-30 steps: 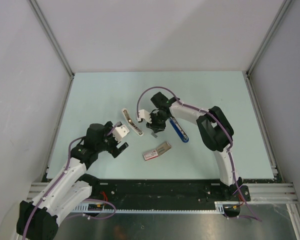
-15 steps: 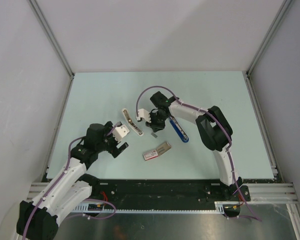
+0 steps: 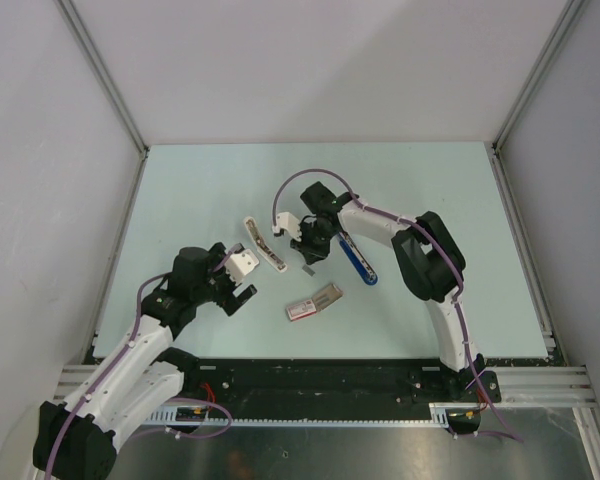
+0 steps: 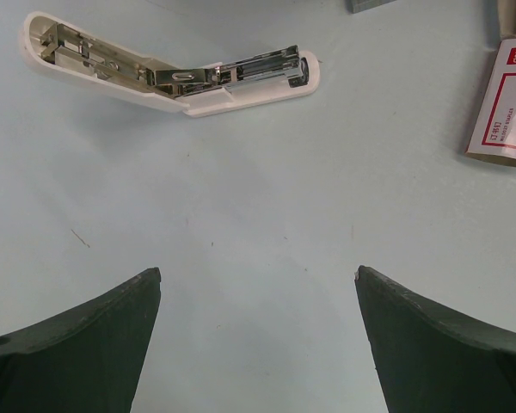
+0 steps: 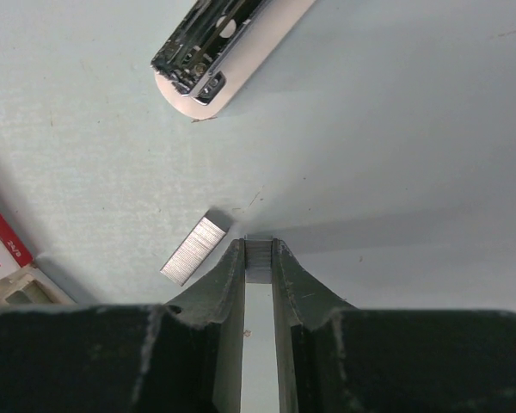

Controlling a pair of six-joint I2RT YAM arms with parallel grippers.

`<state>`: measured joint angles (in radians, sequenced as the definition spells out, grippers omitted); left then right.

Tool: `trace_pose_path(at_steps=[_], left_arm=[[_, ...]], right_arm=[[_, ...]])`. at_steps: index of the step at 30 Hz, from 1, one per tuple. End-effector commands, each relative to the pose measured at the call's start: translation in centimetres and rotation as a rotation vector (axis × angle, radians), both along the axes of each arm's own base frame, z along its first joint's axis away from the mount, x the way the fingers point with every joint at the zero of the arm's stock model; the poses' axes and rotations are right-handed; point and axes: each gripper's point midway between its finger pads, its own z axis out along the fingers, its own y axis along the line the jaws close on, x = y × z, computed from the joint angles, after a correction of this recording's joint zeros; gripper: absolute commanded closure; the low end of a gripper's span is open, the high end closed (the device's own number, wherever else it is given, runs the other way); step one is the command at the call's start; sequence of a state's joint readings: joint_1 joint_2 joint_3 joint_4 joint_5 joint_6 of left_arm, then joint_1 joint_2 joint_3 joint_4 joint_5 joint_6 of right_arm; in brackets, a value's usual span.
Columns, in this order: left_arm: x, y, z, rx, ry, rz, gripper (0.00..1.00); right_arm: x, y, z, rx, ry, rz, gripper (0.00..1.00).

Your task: Load the staples into the stapler

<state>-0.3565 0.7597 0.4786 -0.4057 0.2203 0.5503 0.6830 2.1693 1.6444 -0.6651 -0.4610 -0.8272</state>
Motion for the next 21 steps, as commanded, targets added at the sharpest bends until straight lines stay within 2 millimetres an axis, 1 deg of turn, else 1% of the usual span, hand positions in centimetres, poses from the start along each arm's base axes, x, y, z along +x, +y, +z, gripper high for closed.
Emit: trace_pose_path(at_steps=[1, 11, 14, 21], left_arm=[[0.4, 0.0, 0.3, -0.005, -0.025, -0.003, 0.00], [0.4, 0.1, 0.3, -0.003, -0.027, 0.001, 0.01], [0.5, 0.1, 0.3, -0.002, -0.027, 0.001, 0.01], [0.5, 0.2, 0.2, 0.000, -0.027, 0.004, 0.01]], right_arm=[[0.8, 0.4, 2.6, 0.032, -0.014, -0.123, 0.91], [2.4, 2.0, 5.9, 0.111, -0.078, -0.277, 0.92], [2.5, 2.8, 6.9, 0.139, -0.097, -0.321, 0.91], [1.8, 6.0, 9.1, 0.240, -0.111, -0.413, 0.91]])
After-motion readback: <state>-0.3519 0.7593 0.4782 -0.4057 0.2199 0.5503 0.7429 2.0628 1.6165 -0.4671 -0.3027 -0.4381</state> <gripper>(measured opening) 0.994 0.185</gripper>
